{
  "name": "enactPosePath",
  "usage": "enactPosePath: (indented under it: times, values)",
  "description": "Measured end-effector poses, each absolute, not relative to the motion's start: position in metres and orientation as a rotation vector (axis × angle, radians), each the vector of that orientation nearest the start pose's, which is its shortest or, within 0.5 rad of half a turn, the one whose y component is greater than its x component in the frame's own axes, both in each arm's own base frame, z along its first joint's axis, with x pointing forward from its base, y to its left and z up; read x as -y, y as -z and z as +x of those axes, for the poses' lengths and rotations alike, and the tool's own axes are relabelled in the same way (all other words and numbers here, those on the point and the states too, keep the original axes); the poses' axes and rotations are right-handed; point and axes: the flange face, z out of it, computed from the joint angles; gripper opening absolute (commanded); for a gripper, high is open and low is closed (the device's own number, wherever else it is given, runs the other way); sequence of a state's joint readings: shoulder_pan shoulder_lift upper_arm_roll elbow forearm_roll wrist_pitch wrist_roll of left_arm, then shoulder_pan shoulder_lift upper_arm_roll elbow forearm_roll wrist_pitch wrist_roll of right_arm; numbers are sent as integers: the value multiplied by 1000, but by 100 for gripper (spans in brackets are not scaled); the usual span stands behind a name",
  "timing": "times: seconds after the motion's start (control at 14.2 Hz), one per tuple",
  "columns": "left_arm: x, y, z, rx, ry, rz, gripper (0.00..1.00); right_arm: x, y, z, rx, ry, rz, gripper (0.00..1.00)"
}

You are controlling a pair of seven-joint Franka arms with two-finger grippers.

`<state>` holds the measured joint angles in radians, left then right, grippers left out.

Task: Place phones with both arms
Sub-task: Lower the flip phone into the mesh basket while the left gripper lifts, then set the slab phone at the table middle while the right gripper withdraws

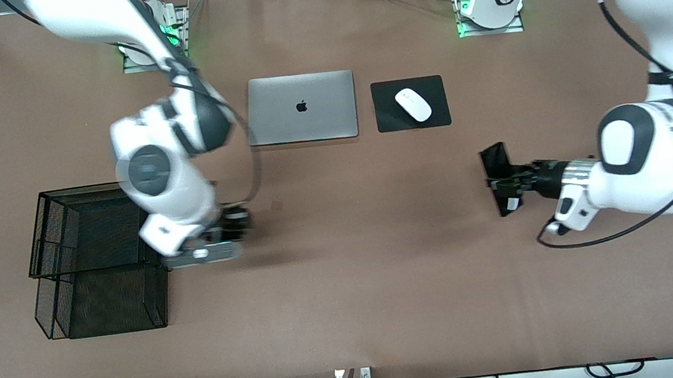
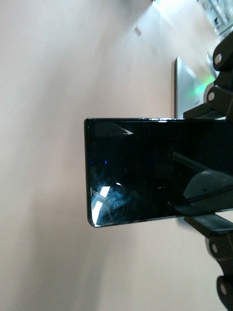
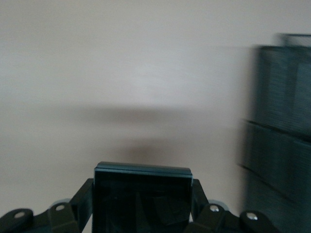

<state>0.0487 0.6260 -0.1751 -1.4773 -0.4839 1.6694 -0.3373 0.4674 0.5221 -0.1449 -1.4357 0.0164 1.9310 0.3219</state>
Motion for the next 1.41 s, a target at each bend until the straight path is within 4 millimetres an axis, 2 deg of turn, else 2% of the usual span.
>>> enactPosePath:
  times: [0.07, 0.21, 0.35, 0.42, 0.56, 0.77, 0.84, 0.98, 1.27, 1.41]
  values:
    - [144, -308, 656, 626, -970, -3401, 51, -207, -407, 659, -9, -61, -3219, 39]
    - [210, -317, 654, 564, -928, -3430, 51, -149, -424, 659, -55, -156, -3234, 39]
    - [262, -323, 655, 569, -917, -3480, 51, -107, -419, 658, -82, -221, -3233, 39]
    - [284, -324, 657, 567, -880, -3495, 50, -93, -410, 656, -92, -257, -3231, 39]
    - [335, -324, 658, 510, -704, -3496, 48, -77, -392, 651, -111, -322, -3227, 39]
    - [430, -306, 639, 449, -407, -3458, 46, -57, -375, 648, -137, -370, -3221, 40]
    - [456, -296, 631, 432, -334, -3458, 45, -44, -372, 648, -142, -374, -3217, 40]
    - [485, -281, 622, 398, -200, -3466, 45, -8, -364, 651, -151, -373, -3207, 40]
    - [504, -273, 621, 285, -33, -3503, 43, 56, -335, 657, -99, -358, -3197, 43]
    - [529, -259, 605, 225, 42, -3511, 43, 81, -318, 659, -65, -354, -3194, 43]
